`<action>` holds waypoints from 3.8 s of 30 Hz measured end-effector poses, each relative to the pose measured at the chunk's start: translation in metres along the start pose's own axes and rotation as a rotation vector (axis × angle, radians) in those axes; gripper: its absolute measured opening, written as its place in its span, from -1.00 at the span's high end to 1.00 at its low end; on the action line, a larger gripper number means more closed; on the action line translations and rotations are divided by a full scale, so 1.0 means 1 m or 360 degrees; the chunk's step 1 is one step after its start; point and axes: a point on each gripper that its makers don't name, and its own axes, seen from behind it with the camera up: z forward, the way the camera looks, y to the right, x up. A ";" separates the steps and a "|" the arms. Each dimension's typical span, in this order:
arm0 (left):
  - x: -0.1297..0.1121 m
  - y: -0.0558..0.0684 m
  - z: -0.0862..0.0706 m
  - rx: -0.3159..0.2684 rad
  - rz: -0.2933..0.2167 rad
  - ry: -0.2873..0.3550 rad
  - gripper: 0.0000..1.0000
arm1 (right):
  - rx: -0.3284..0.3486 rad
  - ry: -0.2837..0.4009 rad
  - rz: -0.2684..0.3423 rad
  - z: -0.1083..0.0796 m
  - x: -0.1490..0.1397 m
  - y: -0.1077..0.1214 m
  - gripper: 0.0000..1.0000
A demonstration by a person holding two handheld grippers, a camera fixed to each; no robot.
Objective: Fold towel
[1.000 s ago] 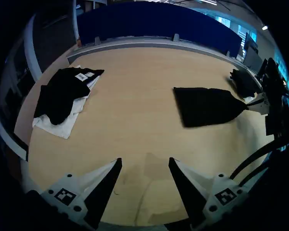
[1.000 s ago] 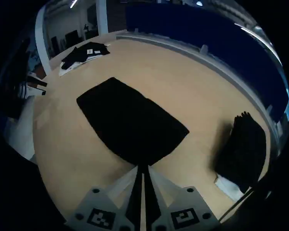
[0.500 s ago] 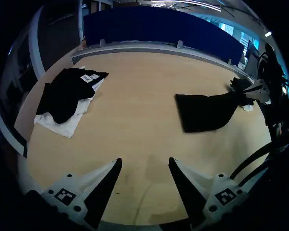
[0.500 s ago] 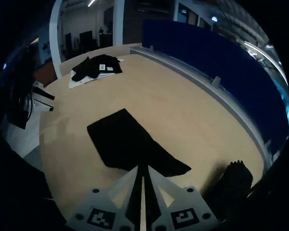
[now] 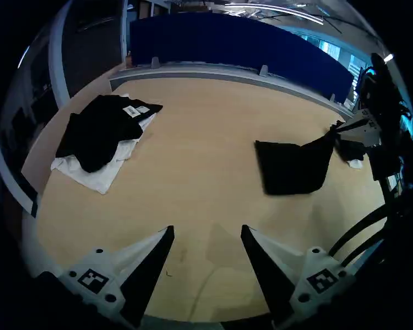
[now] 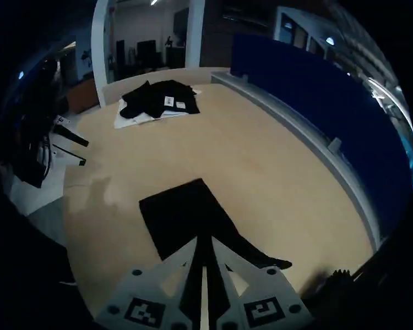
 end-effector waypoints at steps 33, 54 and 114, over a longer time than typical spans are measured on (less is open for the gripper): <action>-0.003 -0.001 -0.001 0.0014 -0.0084 0.0019 -0.80 | 0.0333 -0.0109 0.0127 0.129 -0.018 -0.094 0.67; -0.006 -0.004 -0.004 0.0026 -0.0088 0.0013 -0.80 | 0.0260 -0.0024 0.0124 0.108 -0.013 -0.086 -0.90; 0.003 0.013 0.004 -0.0023 -0.0046 0.0025 -0.80 | -0.0110 -0.0197 0.0536 0.074 -0.114 -0.068 0.69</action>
